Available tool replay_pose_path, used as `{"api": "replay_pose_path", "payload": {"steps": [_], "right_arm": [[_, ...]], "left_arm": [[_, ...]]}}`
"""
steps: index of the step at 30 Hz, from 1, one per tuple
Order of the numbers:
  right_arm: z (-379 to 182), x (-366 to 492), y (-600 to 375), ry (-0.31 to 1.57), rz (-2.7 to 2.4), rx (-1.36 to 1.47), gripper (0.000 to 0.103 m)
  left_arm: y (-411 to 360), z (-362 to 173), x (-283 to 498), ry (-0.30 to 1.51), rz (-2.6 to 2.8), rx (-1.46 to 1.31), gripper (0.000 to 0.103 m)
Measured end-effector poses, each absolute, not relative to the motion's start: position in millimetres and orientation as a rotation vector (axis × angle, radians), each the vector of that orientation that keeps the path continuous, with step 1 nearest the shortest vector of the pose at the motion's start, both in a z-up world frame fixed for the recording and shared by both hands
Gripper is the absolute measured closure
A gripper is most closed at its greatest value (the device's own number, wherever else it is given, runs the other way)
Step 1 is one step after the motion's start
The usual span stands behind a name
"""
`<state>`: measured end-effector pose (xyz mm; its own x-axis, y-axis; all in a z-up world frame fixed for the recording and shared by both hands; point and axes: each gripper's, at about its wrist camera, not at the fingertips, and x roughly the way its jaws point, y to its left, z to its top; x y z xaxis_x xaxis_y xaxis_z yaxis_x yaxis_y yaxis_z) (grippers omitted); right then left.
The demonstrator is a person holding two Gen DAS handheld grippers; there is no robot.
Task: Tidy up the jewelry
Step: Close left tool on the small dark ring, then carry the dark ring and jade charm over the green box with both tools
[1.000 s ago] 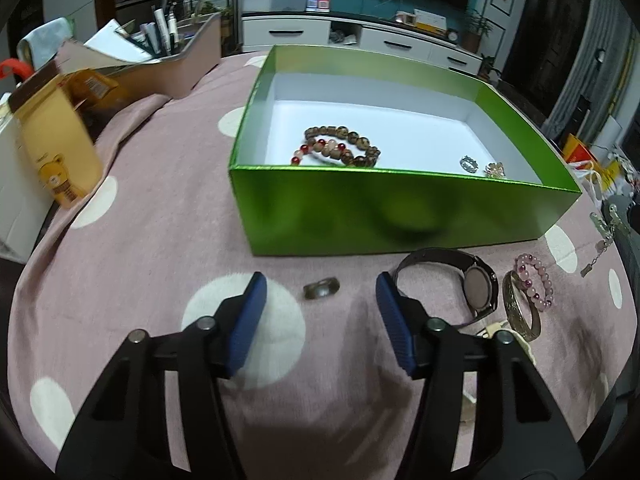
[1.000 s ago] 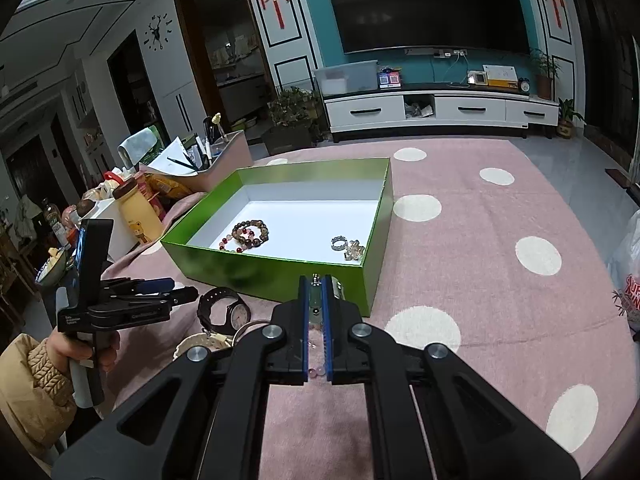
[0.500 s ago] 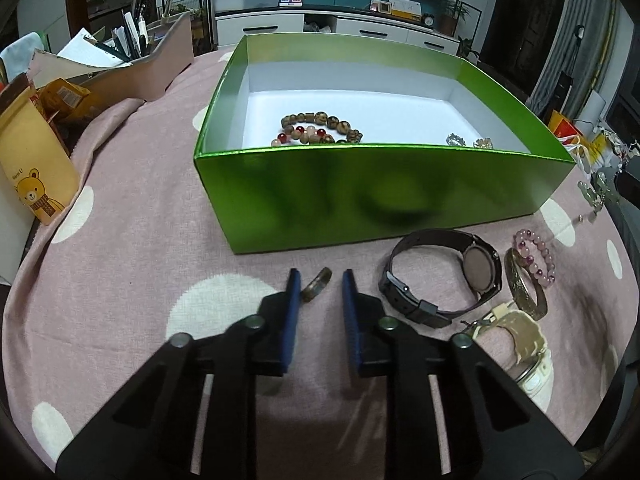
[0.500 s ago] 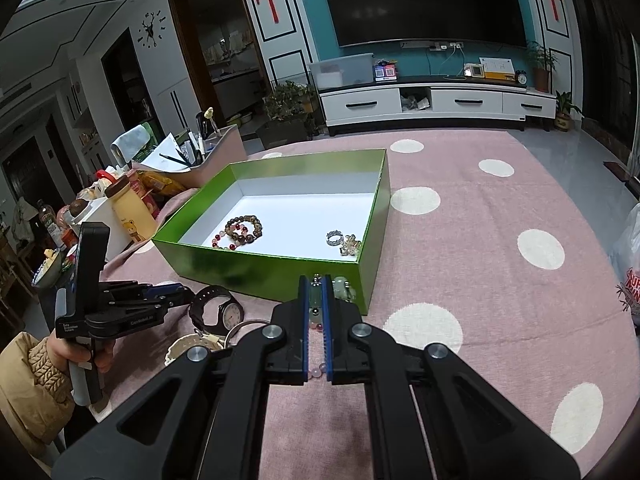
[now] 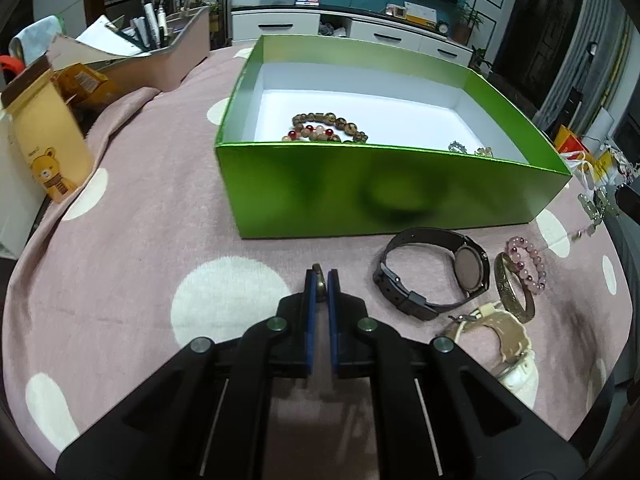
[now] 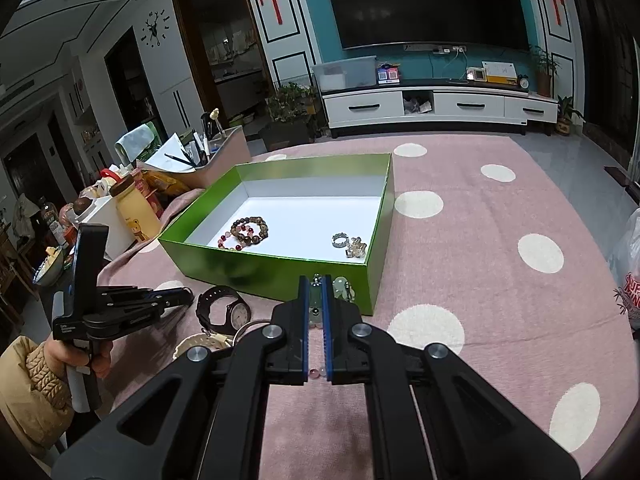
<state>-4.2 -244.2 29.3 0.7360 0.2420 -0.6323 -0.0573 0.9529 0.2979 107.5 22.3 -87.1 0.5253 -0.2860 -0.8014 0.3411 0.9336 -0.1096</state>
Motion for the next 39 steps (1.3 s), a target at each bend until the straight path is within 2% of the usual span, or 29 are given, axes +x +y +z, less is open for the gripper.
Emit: {"api": "replay_pose_path", "payload": {"steps": [21, 39], "right_arm": [[48.8, -19.6, -249.1, 0.688, 0.152, 0.269, 0.098], [71.4, -13.4, -248.7, 0.609, 0.183, 0.273, 0.098]], "left_arm": [[40.4, 1.0, 69.7, 0.817, -0.37, -0.019, 0.098], [33.1, 32.0, 66.5, 0.766, -0.372, -0.006, 0.098]]}}
